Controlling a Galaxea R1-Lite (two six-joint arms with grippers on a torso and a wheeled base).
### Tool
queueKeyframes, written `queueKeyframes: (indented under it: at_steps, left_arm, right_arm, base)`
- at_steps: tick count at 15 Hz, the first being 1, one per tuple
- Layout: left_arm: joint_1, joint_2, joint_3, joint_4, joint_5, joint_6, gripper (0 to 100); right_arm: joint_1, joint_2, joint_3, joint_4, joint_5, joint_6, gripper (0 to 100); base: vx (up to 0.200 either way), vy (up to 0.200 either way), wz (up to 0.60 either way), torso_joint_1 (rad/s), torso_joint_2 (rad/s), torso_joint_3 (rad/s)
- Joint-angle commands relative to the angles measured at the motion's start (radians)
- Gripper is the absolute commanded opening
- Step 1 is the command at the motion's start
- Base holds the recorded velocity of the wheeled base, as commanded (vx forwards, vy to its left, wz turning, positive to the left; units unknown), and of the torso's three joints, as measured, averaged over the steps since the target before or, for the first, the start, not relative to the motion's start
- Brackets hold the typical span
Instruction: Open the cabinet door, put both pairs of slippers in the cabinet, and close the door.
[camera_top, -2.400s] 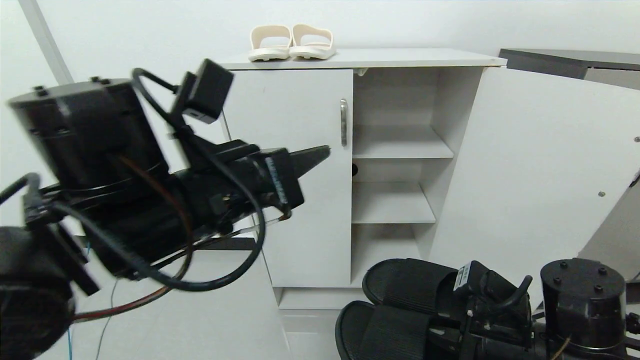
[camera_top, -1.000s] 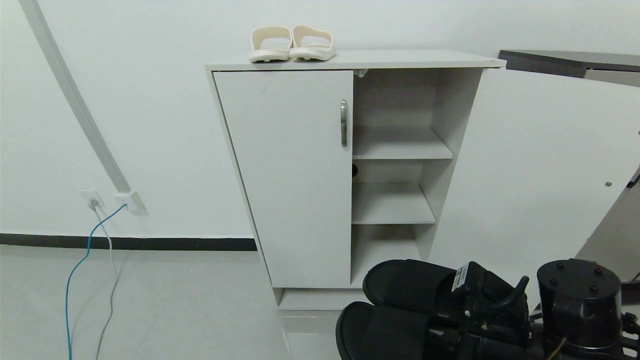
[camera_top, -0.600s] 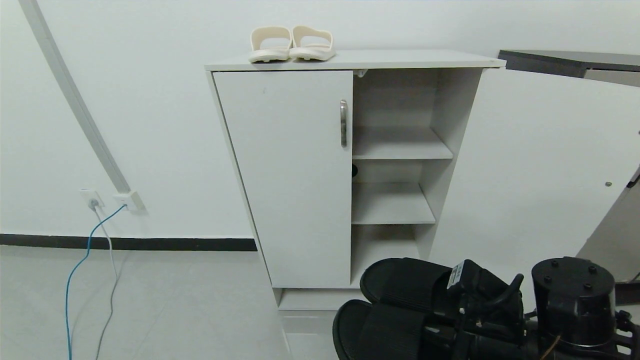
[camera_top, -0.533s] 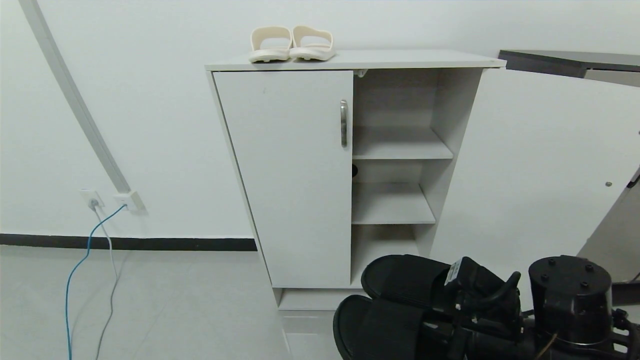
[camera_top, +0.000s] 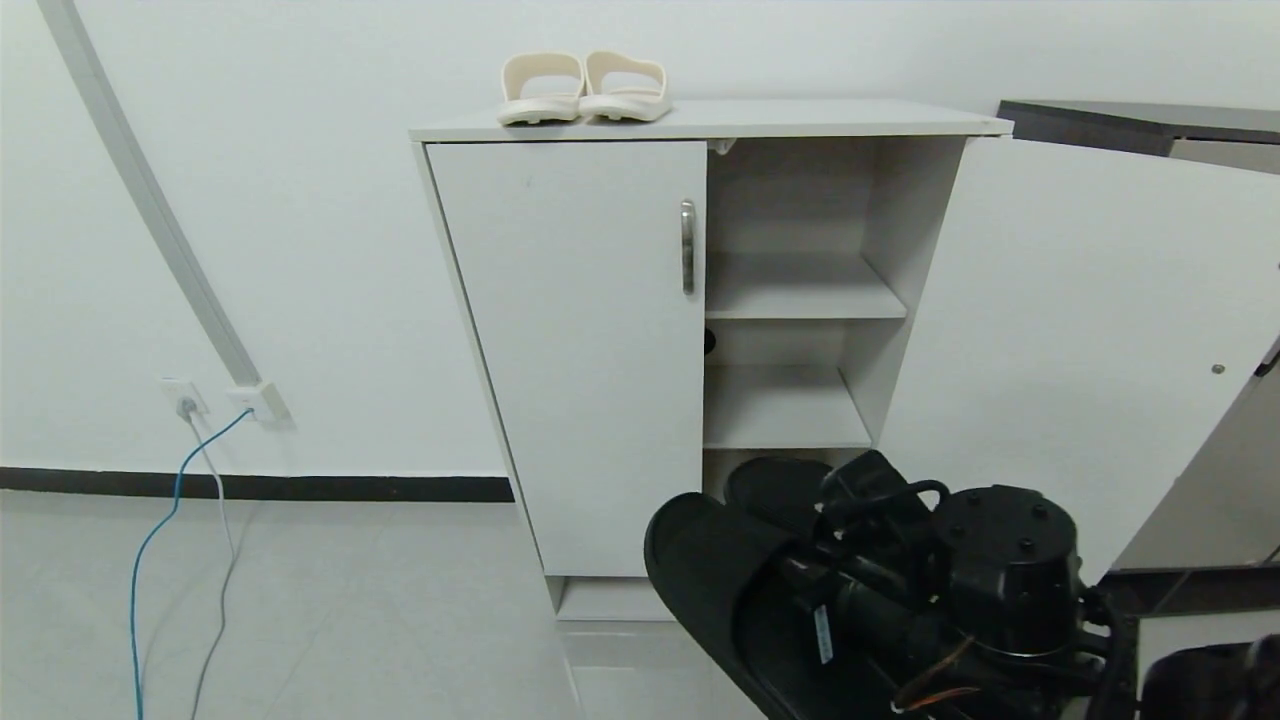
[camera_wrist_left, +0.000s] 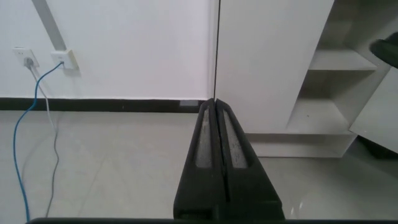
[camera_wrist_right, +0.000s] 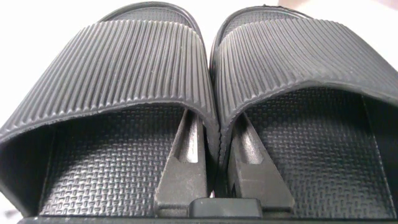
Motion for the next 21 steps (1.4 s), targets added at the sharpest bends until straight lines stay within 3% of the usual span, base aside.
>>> queueKeyframes:
  at_steps: [1,7,9,15,21]
  left_arm:
    - [0.000,0.003,0.000,0.000,0.000,0.000,0]
    - [0.000,0.003,0.000,0.000,0.000,0.000,0]
    - [0.000,0.003,0.000,0.000,0.000,0.000,0]
    - [0.000,0.003,0.000,0.000,-0.002,0.000,0]
    - [0.000,0.003,0.000,-0.002,0.000,-0.003,0]
  right_arm:
    - [0.055,0.114,-0.083,-0.003,-0.078,0.041,0]
    - [0.092,0.319,-0.295,0.000,-0.460,0.093,0]
    - [0.089,0.361,-0.347,-0.001,-0.536,0.095,0]
    - [0.057,0.403,-0.370,-0.003,-0.567,0.101,0]
    - [0.026,0.431,-0.382,-0.012,-0.564,0.101,0]
  base:
    - [0.000,0.000,0.00,0.000,0.00,0.000]
    - [0.000,0.000,0.00,0.000,0.00,0.000]
    - [0.000,0.000,0.00,0.000,0.00,0.000]
    - [0.000,-0.200,0.00,0.003,0.00,0.006]
    - [0.000,0.000,0.00,0.000,0.00,0.000]
